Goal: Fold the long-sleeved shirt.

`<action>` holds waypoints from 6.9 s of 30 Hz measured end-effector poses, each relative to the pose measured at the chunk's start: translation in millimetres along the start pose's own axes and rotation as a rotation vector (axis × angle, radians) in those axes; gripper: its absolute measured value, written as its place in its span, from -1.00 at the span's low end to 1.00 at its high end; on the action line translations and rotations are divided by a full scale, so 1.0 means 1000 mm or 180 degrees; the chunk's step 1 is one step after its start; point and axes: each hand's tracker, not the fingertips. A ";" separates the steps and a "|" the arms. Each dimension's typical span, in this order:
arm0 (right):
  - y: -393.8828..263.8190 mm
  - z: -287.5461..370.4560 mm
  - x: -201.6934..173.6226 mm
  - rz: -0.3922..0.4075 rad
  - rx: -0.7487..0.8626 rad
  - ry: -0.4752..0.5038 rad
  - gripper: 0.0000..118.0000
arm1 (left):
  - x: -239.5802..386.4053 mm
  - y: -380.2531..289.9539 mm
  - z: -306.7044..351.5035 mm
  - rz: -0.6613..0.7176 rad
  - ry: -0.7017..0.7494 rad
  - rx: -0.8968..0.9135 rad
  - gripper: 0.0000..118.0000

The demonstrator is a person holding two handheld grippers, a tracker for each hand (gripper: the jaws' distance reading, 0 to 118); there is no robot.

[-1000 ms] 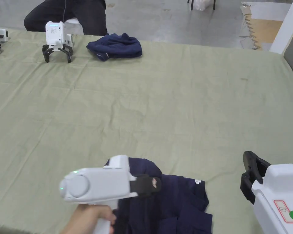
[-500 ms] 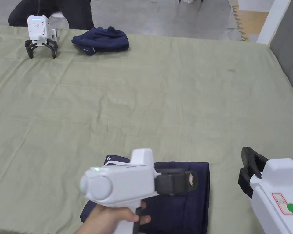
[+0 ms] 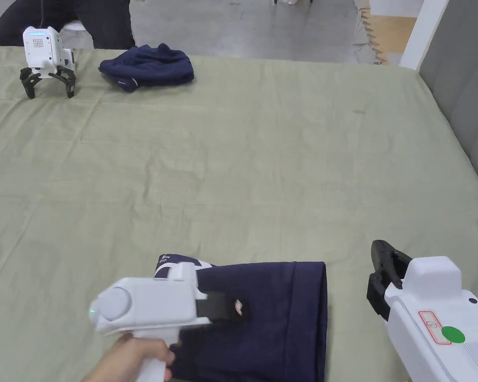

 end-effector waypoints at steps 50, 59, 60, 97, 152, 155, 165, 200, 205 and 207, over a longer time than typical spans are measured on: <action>-0.033 -0.058 -0.148 0.0371 -0.0780 0.1234 -1.00 | -0.095 0.037 0.134 0.0356 0.0193 0.0532 -0.61; 0.026 -0.103 -0.315 0.0649 -0.0647 0.2230 -1.00 | -0.144 0.063 0.306 0.0328 0.1011 0.1083 -0.61; 0.027 -0.109 -0.336 0.0671 -0.0664 0.2327 -1.00 | -0.152 0.068 0.327 0.0331 0.1091 0.1107 -0.61; 0.125 -0.069 -0.168 0.0227 0.0532 0.1138 -1.00 | 0.098 0.021 0.223 -0.1731 0.2880 0.3355 -0.92; 0.182 -0.042 0.029 0.0060 0.1079 -0.0567 1.00 | 0.233 0.081 0.138 -0.2477 0.2060 0.3584 0.89; 0.179 -0.043 0.030 0.0044 0.1071 -0.0568 1.00 | 0.231 0.080 0.139 -0.2425 0.2046 0.3644 0.89; 0.173 -0.044 0.031 0.0025 0.1084 -0.0636 1.00 | 0.225 0.082 0.138 -0.2369 0.2084 0.3630 0.89; 0.177 -0.035 0.025 0.0142 0.1191 -0.0652 1.00 | 0.236 0.087 0.139 -0.2286 0.2164 0.3673 0.89; 0.178 -0.035 0.024 0.0168 0.1184 -0.0703 1.00 | 0.237 0.091 0.141 -0.2108 0.2325 0.3796 0.88; 0.177 -0.035 0.025 0.0153 0.1166 -0.0704 1.00 | 0.237 0.091 0.142 -0.2148 0.2329 0.3817 0.88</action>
